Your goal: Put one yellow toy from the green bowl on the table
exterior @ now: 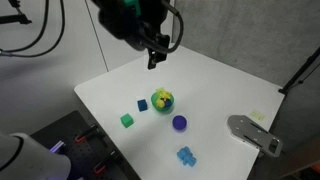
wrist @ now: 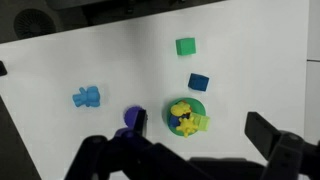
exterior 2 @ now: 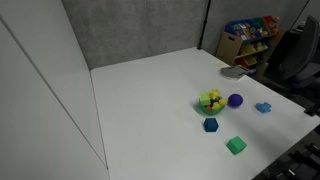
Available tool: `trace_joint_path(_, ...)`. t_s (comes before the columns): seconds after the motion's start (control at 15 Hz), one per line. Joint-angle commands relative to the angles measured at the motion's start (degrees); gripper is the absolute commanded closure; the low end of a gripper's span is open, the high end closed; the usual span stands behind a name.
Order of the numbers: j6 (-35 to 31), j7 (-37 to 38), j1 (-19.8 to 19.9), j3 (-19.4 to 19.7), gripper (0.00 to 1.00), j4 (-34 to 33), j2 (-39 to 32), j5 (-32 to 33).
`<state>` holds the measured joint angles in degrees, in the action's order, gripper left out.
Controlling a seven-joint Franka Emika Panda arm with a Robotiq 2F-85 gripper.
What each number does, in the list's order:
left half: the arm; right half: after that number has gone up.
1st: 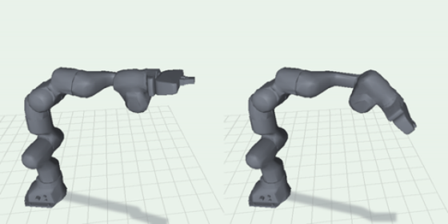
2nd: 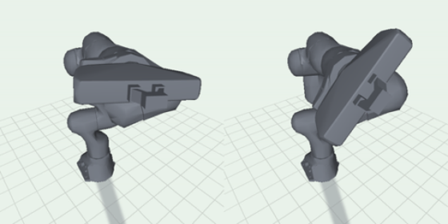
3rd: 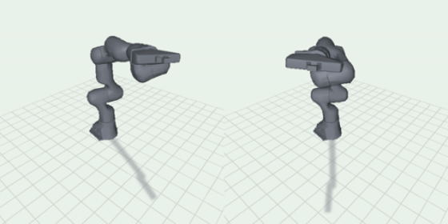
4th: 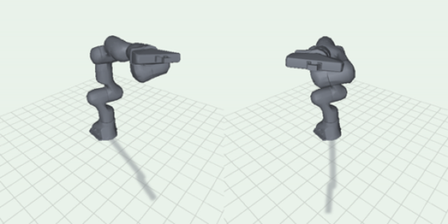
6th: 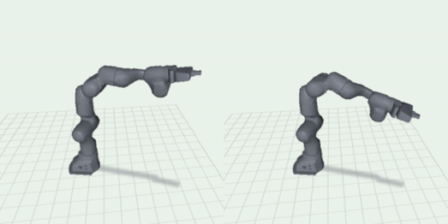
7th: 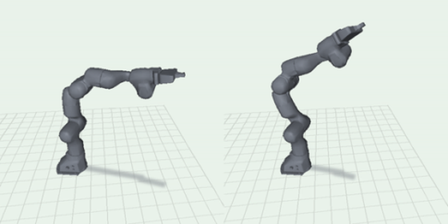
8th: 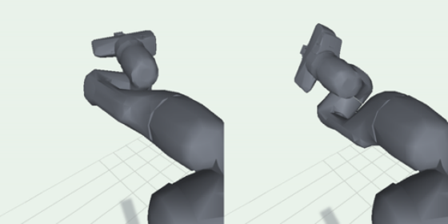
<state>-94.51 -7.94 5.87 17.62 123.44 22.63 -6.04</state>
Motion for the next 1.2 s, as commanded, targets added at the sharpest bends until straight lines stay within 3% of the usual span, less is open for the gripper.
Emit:
trace_joint_path(0.0, 0.26, -0.57, 1.72, -1.39, 0.0, -0.23, -0.29, -0.54)
trace_joint_path(0.27, 0.37, -0.37, 1.61, -1.64, 0.0, -0.59, -0.66, -0.61)
trace_joint_path(0.67, -0.41, 4.55, 0.45, -5.76, 0.0, -4.29, -5.38, -1.62)
trace_joint_path(1.13, -7.77, 6.39, -0.95, -9.79, 0.0, -8.19, -15.86, -4.18)
